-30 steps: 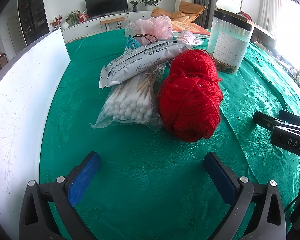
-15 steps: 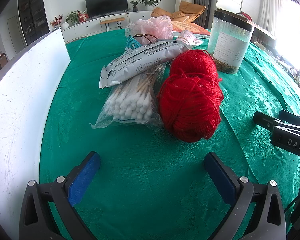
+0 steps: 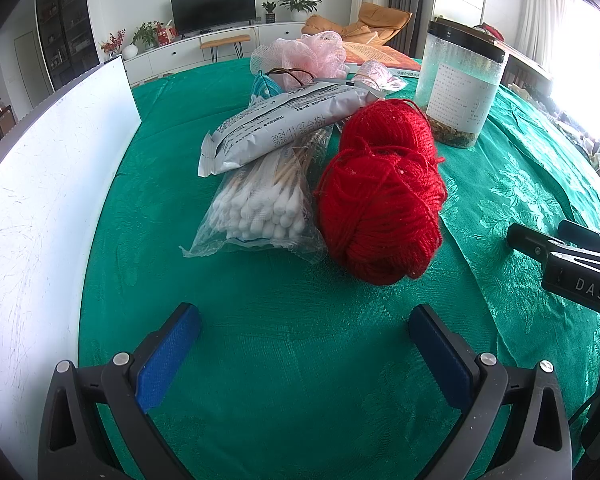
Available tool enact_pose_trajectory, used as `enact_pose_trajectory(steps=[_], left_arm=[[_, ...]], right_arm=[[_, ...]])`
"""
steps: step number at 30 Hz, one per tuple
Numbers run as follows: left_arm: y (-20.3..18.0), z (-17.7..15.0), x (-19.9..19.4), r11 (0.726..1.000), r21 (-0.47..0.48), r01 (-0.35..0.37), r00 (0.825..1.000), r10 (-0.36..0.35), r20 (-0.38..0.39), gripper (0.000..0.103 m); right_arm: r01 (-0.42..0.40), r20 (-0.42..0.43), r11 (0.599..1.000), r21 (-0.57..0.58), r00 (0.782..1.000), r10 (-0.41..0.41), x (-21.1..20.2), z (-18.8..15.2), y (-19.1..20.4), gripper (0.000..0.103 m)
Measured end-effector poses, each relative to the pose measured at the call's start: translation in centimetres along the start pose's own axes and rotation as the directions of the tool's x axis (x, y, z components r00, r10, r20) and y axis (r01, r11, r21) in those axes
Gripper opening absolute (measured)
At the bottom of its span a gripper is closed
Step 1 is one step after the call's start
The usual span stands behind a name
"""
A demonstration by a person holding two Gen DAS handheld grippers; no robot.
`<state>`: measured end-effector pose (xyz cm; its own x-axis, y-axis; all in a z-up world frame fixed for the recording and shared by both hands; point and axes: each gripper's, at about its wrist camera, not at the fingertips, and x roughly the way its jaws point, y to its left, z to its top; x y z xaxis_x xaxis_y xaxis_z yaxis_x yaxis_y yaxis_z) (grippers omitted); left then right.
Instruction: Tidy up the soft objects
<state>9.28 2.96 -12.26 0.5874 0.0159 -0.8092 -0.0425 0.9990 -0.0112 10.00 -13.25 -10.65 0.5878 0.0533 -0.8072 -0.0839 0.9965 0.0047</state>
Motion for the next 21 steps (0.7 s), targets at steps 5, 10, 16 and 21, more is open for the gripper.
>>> enact_pose_trajectory(steps=[5, 10, 16, 21], left_arm=[[0.00, -0.02, -0.02, 1.000, 0.000, 0.000, 1.000, 0.000, 0.000, 0.103], [0.01, 0.01, 0.01, 1.000, 0.000, 0.000, 1.000, 0.000, 0.000, 0.103], [0.00, 0.02, 0.02, 1.000, 0.000, 0.000, 1.000, 0.000, 0.000, 0.103], [0.00, 0.01, 0.02, 1.000, 0.000, 0.000, 1.000, 0.000, 0.000, 0.103]], right_arm=[[0.000, 0.000, 1.000, 0.000, 1.000, 0.000, -0.01, 0.00, -0.02, 0.094], [0.000, 0.000, 1.000, 0.000, 1.000, 0.000, 0.00, 0.00, -0.05, 0.094], [-0.003, -0.001, 1.000, -0.001, 1.000, 0.003, 0.05, -0.02, -0.12, 0.097], [-0.010, -0.006, 1.000, -0.007, 1.000, 0.010, -0.44, -0.05, 0.45, 0.097]])
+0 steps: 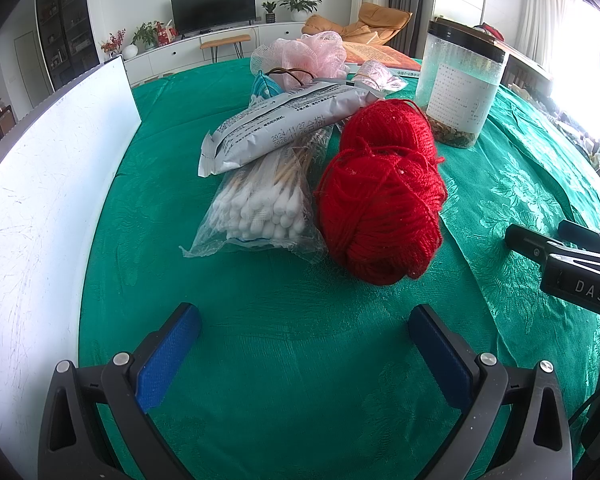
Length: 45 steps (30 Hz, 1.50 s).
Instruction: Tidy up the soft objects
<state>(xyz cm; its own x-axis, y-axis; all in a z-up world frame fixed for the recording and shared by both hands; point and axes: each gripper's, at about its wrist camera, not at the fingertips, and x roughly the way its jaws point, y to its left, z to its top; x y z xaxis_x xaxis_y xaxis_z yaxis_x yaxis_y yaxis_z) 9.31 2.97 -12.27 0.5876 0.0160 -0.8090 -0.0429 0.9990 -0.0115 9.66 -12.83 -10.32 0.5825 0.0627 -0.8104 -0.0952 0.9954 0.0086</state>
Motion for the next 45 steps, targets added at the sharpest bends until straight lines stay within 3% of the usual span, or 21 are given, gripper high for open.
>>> enact_pose_trajectory(steps=[45], left_arm=[[0.01, 0.02, 0.02, 1.000, 0.000, 0.000, 1.000, 0.000, 0.000, 0.103]], right_arm=[[-0.001, -0.001, 1.000, 0.000, 1.000, 0.001, -0.23, -0.10, 0.06, 0.097]])
